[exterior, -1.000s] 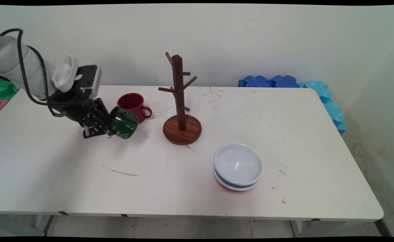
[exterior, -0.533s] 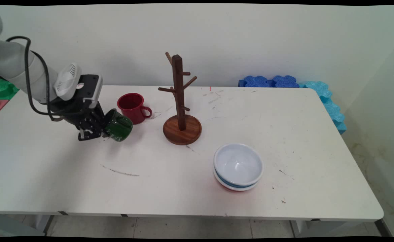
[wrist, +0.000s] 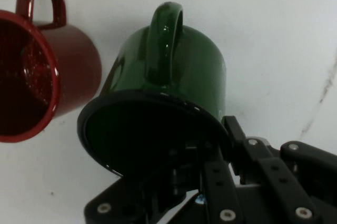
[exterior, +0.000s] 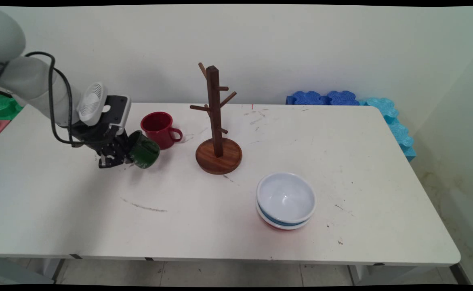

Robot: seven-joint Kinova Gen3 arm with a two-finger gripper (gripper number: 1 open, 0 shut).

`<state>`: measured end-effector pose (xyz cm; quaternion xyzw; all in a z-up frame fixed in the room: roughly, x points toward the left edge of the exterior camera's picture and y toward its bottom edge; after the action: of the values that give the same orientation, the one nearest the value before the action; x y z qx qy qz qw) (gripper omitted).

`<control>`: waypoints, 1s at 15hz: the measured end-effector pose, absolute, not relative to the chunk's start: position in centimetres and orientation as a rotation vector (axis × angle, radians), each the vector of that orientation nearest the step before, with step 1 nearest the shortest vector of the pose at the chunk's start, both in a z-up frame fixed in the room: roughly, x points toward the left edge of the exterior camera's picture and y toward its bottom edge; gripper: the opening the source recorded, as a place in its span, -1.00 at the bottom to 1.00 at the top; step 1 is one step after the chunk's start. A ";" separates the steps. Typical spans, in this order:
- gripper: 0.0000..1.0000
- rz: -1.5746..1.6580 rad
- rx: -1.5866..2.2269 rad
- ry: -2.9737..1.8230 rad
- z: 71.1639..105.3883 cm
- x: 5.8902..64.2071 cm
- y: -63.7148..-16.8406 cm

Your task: Place the picked object on the table

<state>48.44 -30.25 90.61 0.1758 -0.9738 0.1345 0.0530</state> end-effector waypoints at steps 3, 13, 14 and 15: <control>-1.00 0.413 0.528 -2.983 89.6 48.4 -30.6; -1.00 0.408 0.520 -3.029 87.4 48.2 -31.0; 1.00 0.407 0.520 -3.032 87.2 48.2 -31.0; 1.00 0.407 0.519 -3.034 87.1 48.2 -31.0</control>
<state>48.23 -31.01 87.10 0.1673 -0.9770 0.1310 0.0185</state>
